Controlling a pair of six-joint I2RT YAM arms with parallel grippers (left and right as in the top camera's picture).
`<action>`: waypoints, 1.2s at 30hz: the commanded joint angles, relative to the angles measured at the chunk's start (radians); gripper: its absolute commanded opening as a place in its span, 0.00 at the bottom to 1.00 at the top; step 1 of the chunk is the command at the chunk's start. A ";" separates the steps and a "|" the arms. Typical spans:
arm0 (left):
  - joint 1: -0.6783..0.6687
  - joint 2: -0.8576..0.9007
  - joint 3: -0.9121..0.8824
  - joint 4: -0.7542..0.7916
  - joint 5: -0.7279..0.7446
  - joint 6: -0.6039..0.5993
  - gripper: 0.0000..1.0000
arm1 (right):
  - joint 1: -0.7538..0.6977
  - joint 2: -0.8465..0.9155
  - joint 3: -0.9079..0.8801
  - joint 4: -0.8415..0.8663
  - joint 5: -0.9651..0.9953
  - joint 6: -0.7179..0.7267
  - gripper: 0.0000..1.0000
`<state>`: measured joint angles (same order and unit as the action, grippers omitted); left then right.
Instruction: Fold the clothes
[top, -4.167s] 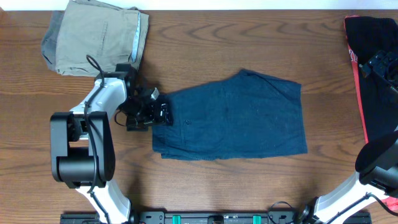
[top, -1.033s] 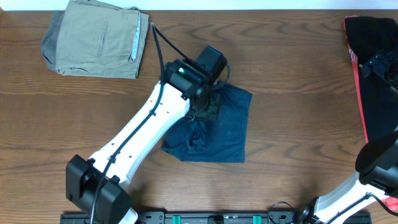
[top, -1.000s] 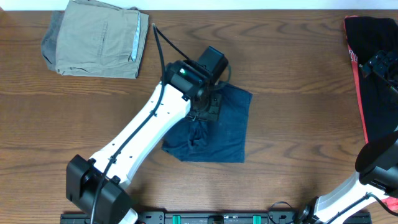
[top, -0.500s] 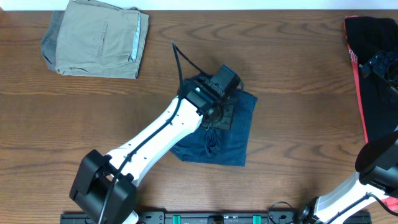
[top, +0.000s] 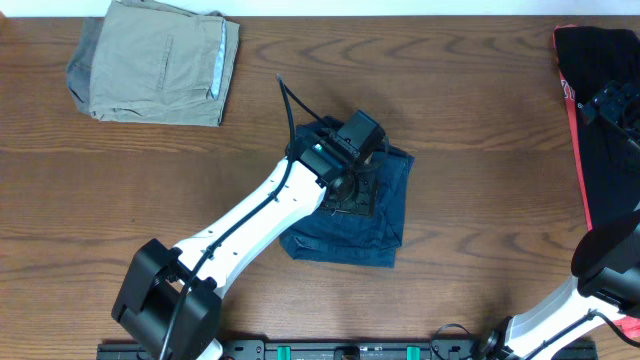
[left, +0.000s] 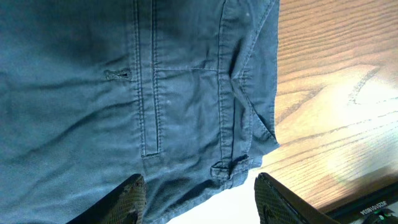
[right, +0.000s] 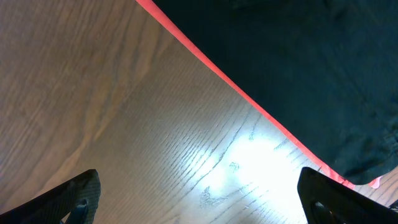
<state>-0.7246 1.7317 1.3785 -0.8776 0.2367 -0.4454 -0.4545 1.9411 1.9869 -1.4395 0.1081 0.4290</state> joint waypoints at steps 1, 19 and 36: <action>0.000 0.006 0.002 -0.003 0.013 0.007 0.57 | -0.003 0.008 0.006 0.000 0.007 0.011 0.99; -0.038 0.162 -0.065 0.077 0.146 -0.032 0.06 | -0.003 0.008 0.006 0.000 0.007 0.011 0.99; -0.185 0.238 -0.066 0.157 0.145 -0.084 0.06 | -0.003 0.008 0.006 0.000 0.007 0.011 0.99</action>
<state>-0.8986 1.9438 1.3167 -0.7227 0.3714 -0.5201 -0.4545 1.9411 1.9869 -1.4395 0.1081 0.4290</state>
